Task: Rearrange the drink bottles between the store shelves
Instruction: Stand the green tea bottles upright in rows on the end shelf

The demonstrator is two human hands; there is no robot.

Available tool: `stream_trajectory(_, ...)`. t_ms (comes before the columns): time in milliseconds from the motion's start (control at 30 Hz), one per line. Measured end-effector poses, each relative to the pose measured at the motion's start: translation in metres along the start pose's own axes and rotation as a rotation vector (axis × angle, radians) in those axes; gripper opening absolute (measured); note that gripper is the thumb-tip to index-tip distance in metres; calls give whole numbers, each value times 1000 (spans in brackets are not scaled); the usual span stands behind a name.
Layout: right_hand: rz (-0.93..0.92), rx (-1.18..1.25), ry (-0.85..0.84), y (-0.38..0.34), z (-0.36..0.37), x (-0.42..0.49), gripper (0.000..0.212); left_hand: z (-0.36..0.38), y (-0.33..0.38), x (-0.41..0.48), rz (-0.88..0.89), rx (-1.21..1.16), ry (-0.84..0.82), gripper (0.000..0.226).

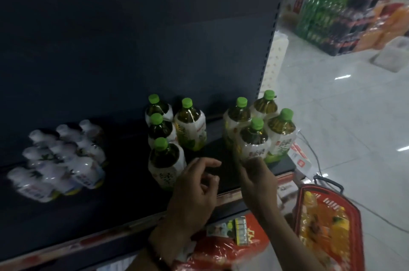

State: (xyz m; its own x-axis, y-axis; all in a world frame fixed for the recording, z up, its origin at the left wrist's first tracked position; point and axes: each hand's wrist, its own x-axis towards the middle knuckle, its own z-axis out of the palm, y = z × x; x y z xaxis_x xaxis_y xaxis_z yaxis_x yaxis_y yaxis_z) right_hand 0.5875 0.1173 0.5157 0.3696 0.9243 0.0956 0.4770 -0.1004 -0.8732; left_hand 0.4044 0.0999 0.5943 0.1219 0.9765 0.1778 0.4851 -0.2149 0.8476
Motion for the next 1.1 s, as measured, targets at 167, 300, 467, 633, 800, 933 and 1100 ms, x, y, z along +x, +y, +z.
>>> stream_trajectory(167,-119,9,-221,-45,41,-14,11,-71,-21,4,123,49,219,19)
stream_trajectory(300,-158,51,-210,-88,59,-7,11,-108,-50,17,125,79,220,26)
stream_trajectory(467,-201,-28,-76,-147,71,35,14,-134,-67,49,231,96,69,22)
stream_trajectory(633,-228,-473,-32,-185,91,100,36,-151,-65,83,302,170,-52,30)
stream_trajectory(800,-379,-951,-231,-212,107,125,41,-160,-56,111,288,302,-131,33)
stream_trajectory(933,-379,-1030,-263,-218,110,126,27,-162,-50,125,294,344,-168,31)
stream_trajectory(1100,-326,-1008,-319,-218,80,127,26,-155,-45,145,293,341,-227,28)
